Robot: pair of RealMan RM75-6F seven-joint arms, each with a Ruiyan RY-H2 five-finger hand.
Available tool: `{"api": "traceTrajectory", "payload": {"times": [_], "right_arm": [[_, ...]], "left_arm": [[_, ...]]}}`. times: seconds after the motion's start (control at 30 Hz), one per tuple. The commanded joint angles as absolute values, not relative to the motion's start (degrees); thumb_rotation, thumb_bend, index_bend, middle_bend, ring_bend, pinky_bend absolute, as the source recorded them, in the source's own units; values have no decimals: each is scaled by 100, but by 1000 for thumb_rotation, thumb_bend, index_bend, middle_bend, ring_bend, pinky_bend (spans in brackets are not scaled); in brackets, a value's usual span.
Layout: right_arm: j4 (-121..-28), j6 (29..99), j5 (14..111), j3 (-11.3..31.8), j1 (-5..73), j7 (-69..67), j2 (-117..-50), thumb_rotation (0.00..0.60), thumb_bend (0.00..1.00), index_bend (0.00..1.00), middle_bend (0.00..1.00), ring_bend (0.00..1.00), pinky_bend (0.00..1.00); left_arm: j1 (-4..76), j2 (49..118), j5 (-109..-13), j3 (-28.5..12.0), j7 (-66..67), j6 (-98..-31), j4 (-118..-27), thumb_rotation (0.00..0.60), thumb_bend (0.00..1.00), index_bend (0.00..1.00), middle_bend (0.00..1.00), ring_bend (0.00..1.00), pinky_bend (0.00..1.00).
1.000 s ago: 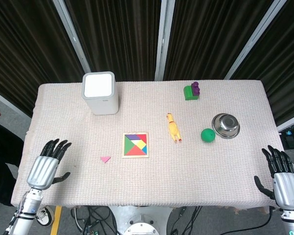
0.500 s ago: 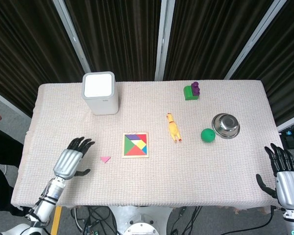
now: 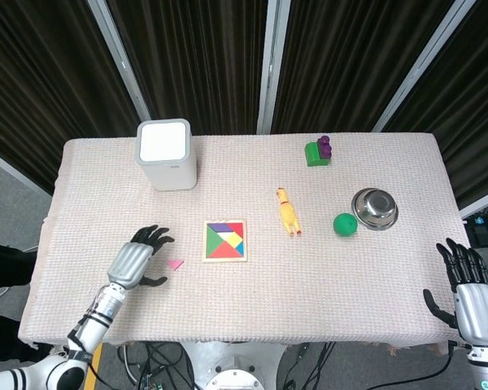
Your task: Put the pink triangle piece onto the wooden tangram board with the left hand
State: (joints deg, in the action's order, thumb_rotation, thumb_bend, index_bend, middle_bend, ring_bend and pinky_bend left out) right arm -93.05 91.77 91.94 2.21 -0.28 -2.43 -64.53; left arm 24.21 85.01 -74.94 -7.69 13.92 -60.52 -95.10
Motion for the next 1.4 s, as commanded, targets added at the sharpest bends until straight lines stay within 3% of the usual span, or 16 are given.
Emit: {"api": "traceTrajectory", "payload": {"times": [0.03, 0.43, 0.87, 1.4], "right_arm": [[-9297, 9164, 9185, 218, -25, -252, -6453, 600, 260, 0, 0, 0, 0], [-9174, 9081, 9081, 220, -14, -365, -6492, 600, 259, 0, 0, 0, 0], [-9087, 9102, 9128, 207, -6, -451, -6505, 600, 241, 0, 0, 0, 0], [-9116, 9002, 9033, 202, 10, -370, -6508, 600, 240, 0, 0, 0, 0]], "left_arm": [[2539, 8654, -7226, -811, 1549, -5938, -9426, 600, 148, 233, 99, 0, 86], [2547, 9108, -6529, -818, 1912, -6220, -9326, 600, 156, 295, 99, 0, 87], [2642, 9315, -6509, -771, 1756, -6238, -9037, 600, 238, 350, 115, 0, 92], [2679, 9390, -6450, -687, 1702, -6223, -8888, 600, 248, 399, 120, 0, 93]]}}
